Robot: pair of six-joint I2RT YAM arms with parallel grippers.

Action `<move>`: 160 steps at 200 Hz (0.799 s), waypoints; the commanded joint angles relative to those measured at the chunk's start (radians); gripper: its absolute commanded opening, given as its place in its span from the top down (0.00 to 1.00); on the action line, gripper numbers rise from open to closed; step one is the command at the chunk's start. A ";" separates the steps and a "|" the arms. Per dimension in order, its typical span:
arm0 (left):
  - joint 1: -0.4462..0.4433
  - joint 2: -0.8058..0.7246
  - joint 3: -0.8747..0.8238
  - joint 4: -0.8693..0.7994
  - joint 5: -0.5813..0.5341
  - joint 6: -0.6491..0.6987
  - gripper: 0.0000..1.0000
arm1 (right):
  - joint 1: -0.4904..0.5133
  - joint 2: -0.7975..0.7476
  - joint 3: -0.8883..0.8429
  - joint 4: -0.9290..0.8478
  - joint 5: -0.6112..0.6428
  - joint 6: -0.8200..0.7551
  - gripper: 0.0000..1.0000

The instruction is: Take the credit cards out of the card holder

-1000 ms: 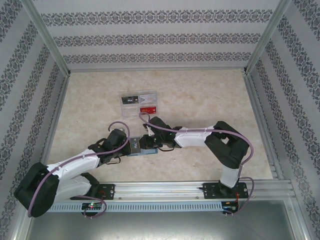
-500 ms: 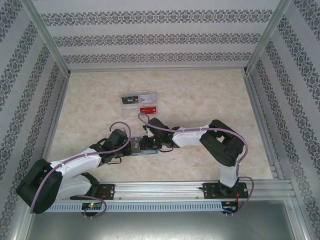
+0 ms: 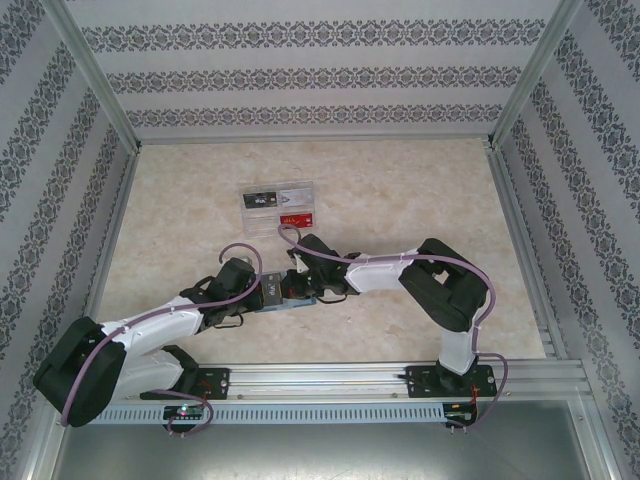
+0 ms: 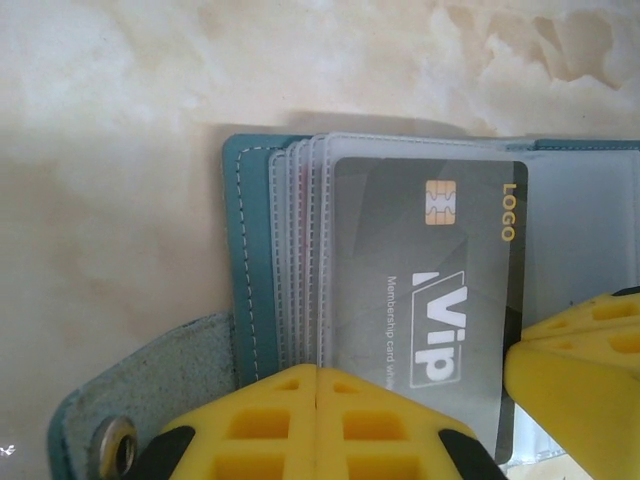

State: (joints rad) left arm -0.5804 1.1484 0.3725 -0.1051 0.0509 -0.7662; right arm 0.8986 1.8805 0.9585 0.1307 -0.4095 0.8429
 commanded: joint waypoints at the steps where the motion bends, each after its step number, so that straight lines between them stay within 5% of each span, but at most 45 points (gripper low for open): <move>1: 0.010 0.007 -0.003 -0.050 -0.031 -0.017 1.00 | -0.012 -0.013 -0.030 0.036 -0.012 0.019 1.00; 89: 0.009 0.017 -0.001 -0.047 -0.024 -0.016 1.00 | -0.036 -0.055 -0.098 0.062 -0.019 0.022 1.00; 118: 0.008 0.021 0.002 -0.042 -0.017 -0.011 1.00 | -0.035 -0.028 -0.078 0.084 -0.028 0.027 0.80; 160: 0.010 0.029 0.004 -0.039 -0.006 -0.008 1.00 | -0.035 0.014 -0.049 0.116 -0.043 0.047 0.80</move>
State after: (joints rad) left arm -0.5804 1.1568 0.3763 -0.1051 0.0479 -0.7673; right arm 0.8658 1.8565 0.8833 0.2207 -0.4427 0.8700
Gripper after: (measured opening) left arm 0.055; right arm 0.211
